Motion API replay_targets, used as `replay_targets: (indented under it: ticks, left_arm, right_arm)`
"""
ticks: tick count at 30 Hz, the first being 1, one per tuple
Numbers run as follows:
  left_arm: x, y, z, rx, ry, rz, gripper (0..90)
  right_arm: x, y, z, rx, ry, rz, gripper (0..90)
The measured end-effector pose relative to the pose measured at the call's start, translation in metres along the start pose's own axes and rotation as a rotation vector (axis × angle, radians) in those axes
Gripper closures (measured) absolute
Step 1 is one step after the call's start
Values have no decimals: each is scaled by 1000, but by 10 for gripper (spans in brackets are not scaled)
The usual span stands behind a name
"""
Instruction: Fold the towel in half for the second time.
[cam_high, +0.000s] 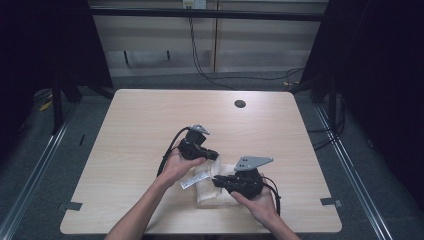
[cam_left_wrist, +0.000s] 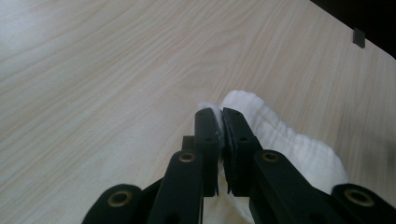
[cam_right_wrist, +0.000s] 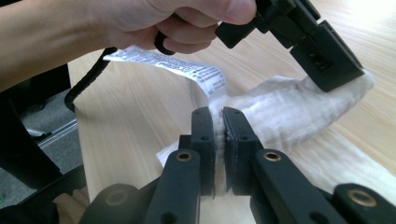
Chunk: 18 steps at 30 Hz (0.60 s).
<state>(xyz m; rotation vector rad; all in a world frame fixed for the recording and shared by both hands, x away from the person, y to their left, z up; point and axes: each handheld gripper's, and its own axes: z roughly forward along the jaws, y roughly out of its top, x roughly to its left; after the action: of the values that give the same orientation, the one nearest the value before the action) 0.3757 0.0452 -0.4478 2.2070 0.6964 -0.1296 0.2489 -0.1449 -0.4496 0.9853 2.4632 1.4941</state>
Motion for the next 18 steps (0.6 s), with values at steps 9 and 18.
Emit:
replay_targets:
  ticks: [9, 18]
  left_arm:
    - [1, -4, 18, 25, -22, -25, 852]
    - [-4, -3, 28, 43, -41, -18, 844]
  right_arm:
    - [-5, -19, -3, 29, -31, 25, 834]
    - [-11, -33, -10, 72, -60, 23, 821]
